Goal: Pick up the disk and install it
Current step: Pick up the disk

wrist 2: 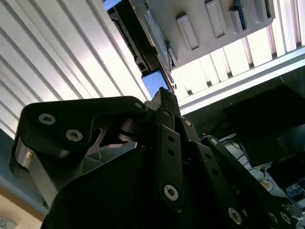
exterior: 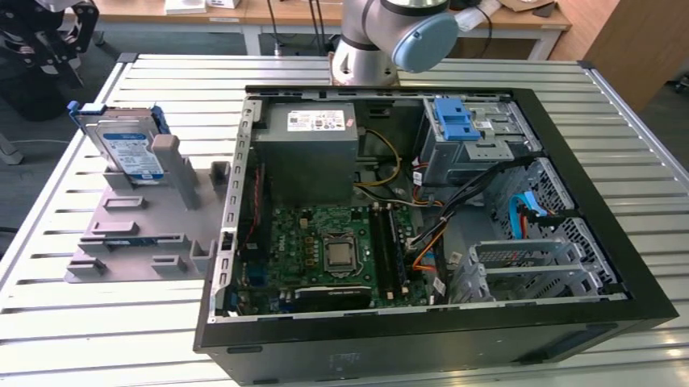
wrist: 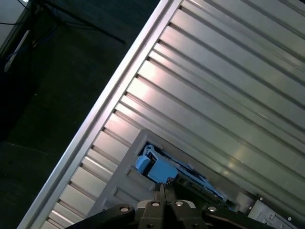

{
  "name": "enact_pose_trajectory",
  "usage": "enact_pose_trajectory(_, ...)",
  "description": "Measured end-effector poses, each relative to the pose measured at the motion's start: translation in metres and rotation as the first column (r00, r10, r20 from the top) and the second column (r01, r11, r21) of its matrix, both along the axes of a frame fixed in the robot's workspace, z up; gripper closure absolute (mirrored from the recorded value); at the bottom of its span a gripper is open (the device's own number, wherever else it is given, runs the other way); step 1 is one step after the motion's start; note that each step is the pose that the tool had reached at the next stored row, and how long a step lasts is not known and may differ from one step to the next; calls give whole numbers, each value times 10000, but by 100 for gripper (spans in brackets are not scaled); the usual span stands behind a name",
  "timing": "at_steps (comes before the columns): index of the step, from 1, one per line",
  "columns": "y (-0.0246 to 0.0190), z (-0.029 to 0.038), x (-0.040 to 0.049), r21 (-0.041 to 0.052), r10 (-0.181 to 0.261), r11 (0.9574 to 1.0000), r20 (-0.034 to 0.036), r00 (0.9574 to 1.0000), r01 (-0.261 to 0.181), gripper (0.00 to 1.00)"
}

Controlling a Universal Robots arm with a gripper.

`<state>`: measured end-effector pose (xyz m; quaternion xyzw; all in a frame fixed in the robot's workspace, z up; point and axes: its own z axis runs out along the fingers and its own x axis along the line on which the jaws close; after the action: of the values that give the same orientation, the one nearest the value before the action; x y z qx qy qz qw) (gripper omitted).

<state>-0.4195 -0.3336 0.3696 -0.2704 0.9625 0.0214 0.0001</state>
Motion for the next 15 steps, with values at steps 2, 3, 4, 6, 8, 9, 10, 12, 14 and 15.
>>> enact_pose_trajectory(2,0,-1,0,0,293,9996,1,9996,-293,89)
enact_pose_trajectory(3,0,-1,0,0,432,9991,0,9991,-432,89)
enact_pose_trajectory(4,0,-1,0,0,573,9984,0,9984,-573,89)
enact_pose_trajectory(6,0,-1,0,0,867,9962,1,9962,-867,89)
enact_pose_trajectory(8,0,-1,0,0,1058,9944,0,9944,-1058,89)
enact_pose_trajectory(9,0,-1,0,0,1097,9940,0,9940,-1097,89)
enact_pose_trajectory(10,0,-1,0,0,1110,9938,0,9938,-1110,89)
enact_pose_trajectory(12,0,-1,0,0,1113,9938,0,9938,-1113,89)
enact_pose_trajectory(14,0,-1,0,0,1114,9938,0,9938,-1114,89)
enact_pose_trajectory(15,0,-2,0,0,1118,9937,1,9937,-1118,89)
